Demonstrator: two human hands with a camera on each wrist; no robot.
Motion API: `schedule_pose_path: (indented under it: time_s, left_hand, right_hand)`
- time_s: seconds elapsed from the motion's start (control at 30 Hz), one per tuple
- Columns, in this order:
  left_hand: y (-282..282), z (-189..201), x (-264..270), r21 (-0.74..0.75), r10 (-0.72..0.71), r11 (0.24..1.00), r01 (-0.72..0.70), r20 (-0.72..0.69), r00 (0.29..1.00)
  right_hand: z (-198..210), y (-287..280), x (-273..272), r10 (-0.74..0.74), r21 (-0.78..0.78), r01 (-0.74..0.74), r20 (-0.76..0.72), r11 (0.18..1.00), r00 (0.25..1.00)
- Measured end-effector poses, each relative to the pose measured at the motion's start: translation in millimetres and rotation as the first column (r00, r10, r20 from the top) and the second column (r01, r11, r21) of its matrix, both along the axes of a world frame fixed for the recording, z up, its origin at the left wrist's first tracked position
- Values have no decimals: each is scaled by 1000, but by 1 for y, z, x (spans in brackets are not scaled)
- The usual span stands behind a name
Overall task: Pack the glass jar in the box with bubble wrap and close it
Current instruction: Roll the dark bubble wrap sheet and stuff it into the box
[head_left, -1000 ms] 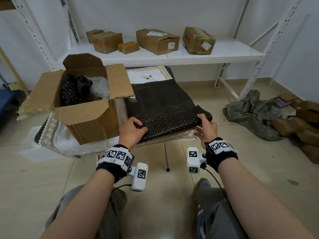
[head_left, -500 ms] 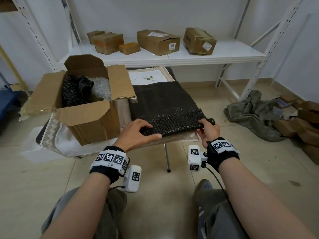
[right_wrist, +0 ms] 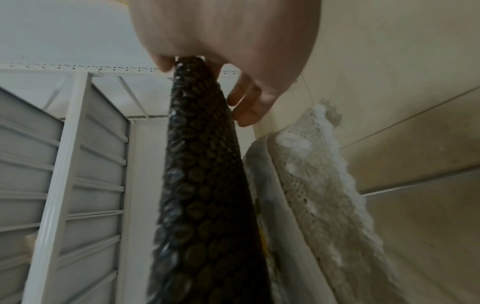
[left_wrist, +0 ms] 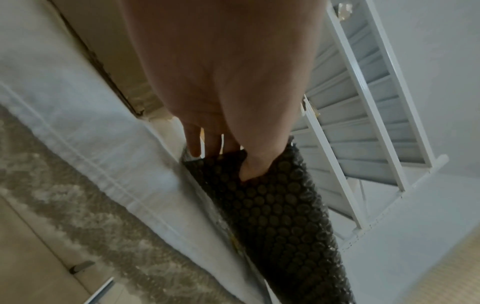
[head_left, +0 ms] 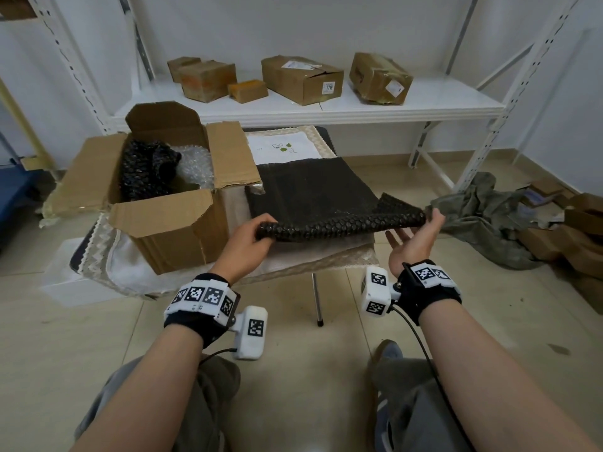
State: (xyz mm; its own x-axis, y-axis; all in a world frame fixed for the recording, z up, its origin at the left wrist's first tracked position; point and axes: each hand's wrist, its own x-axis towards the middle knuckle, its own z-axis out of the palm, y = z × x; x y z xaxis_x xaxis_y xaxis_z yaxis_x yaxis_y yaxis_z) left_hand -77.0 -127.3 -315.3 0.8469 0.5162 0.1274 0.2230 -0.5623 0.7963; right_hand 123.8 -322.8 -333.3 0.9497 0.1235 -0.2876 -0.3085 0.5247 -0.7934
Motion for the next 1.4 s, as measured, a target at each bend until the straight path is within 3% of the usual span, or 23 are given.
schedule_pose_path:
  time_s: [0.2,0.37,0.53,0.63,0.83,1.13,1.4]
  left_hand:
    - [-2,4,4,-126,167,978,-165,6,986]
    - [0,2,7,-257,306,920,-297,-4,952]
    - [4,-3,8,-364,322,881,-303,-9,947]
    - [3,-1,7,-381,313,876,-296,-18,950]
    - [4,-1,6,-319,290,898,-302,-83,953]
    - [10,-13,5,-209,272,922,-325,-244,931]
    - [11,-16,6,-110,271,941,-320,-323,907]
  right_hand:
    - [2,-2,2,119,-70,-106,226,992,967]
    - [1,-3,2,281,-185,-241,234,953,931]
    - [-4,1,5,241,-315,-166,217,934,946]
    - [-5,2,6,185,-306,-106,242,946,952]
    - [-4,1,10,59,-228,4,267,974,962]
    - [-17,4,15,131,-472,-41,160,881,978]
    - [-22,4,17,120,-488,-24,166,873,979]
